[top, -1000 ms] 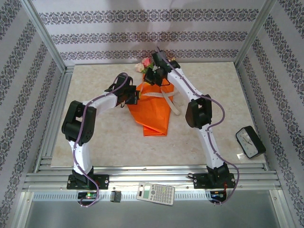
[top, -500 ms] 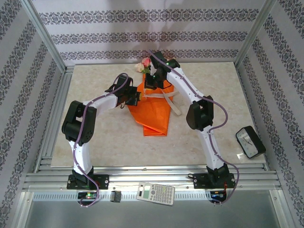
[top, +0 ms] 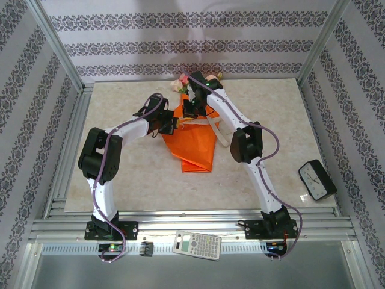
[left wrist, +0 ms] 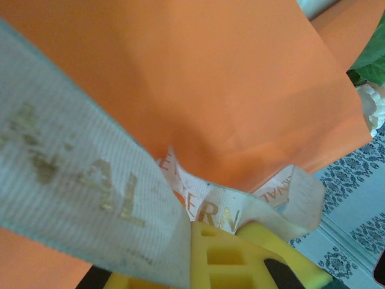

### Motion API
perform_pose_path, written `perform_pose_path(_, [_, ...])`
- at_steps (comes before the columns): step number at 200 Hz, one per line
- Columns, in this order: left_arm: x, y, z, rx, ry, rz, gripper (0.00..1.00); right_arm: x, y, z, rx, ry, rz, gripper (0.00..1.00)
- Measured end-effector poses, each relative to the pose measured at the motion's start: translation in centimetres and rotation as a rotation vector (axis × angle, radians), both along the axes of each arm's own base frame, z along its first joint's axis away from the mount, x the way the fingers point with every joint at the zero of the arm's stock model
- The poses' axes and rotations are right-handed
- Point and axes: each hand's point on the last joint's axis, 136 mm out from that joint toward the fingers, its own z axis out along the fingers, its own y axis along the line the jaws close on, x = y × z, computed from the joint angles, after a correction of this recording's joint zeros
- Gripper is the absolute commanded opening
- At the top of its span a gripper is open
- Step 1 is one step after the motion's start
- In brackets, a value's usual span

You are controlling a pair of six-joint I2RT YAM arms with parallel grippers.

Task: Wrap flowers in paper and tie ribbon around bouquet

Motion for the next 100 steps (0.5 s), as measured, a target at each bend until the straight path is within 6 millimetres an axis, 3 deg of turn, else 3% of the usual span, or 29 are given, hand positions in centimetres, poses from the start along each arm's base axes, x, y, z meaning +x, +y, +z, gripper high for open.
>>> perform_pose_path(42, [0.9,-0.2,1.2,0.009,-0.034,-0.015,0.04,0.1,-0.1,-0.2,-0.010,-0.010,0.010,0.00])
perform_pose_path(76, [1.9,-0.5,0.6,0.022,-0.035,-0.028,0.06,0.5,-0.6,-0.7,-0.046,-0.030,0.011,0.00])
perform_pose_path(100, [2.2,-0.6,-0.1,0.035,-0.023,-0.037,0.07,0.7,-0.5,-1.1,-0.049,-0.037,0.019,0.15])
